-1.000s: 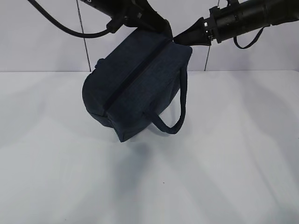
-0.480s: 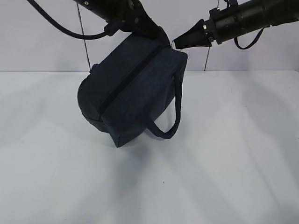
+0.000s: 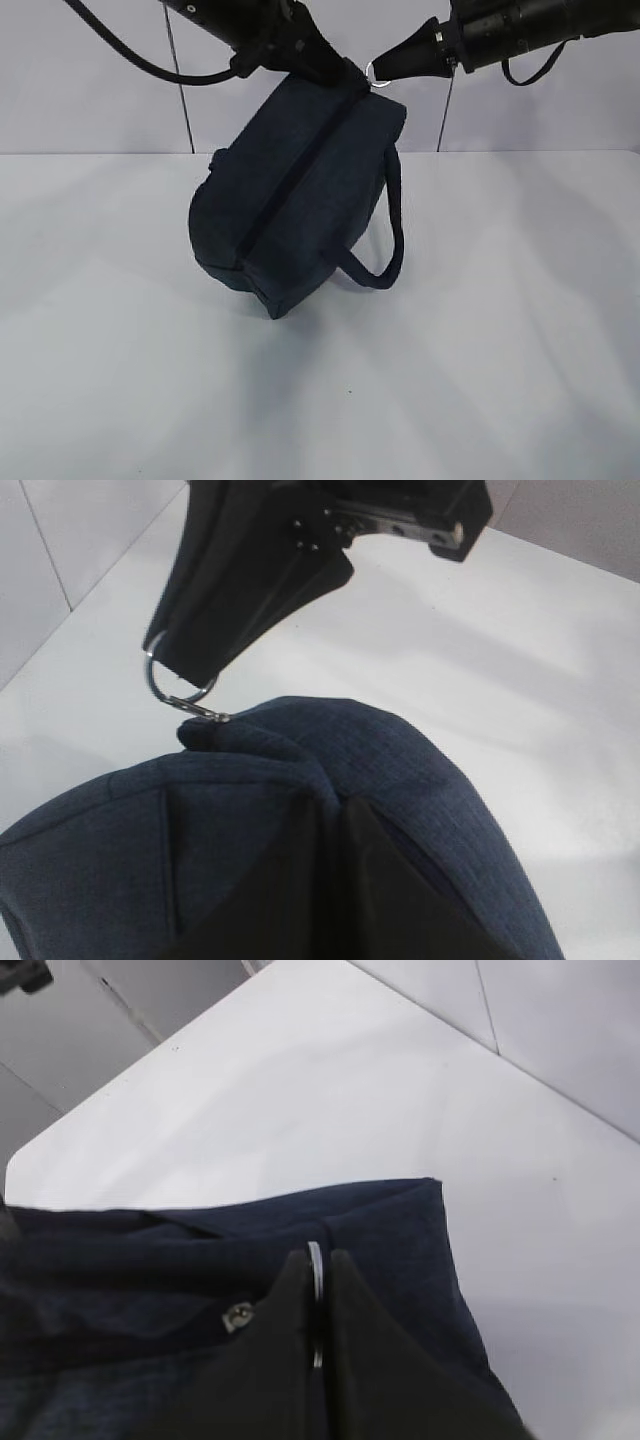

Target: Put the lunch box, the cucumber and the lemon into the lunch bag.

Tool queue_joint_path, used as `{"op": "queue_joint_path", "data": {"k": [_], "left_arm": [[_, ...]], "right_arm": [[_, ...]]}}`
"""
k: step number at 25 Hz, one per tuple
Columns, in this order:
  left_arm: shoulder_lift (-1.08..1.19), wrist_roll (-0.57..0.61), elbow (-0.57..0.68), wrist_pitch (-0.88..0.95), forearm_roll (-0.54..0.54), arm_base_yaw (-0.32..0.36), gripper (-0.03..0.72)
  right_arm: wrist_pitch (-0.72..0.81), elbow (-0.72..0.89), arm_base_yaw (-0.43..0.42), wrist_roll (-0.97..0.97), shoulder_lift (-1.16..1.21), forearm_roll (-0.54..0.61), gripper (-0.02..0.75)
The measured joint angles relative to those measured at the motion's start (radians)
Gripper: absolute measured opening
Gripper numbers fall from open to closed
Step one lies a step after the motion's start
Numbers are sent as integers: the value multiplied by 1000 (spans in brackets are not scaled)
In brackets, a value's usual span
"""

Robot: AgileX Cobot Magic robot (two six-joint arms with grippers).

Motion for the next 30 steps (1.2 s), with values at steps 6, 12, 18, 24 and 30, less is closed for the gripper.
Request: {"op": "queue_joint_path", "data": {"k": [6, 12, 18, 24, 30], "left_arm": [[0, -10, 0, -2, 0, -6, 14], [0, -13, 0, -51, 2, -38, 14], [9, -3, 0, -120, -14, -52, 14], [11, 10, 0, -130, -32, -52, 14], [11, -31, 0, -130, -30, -52, 13]], "right_arm": [[-2, -2, 0, -10, 2, 21, 8], [-3, -2, 0, -11, 8, 31, 8], [-5, -4, 0, 12, 19, -2, 8], [-5, -4, 0, 17, 19, -9, 8], [-12, -4, 0, 19, 19, -2, 36]]}}
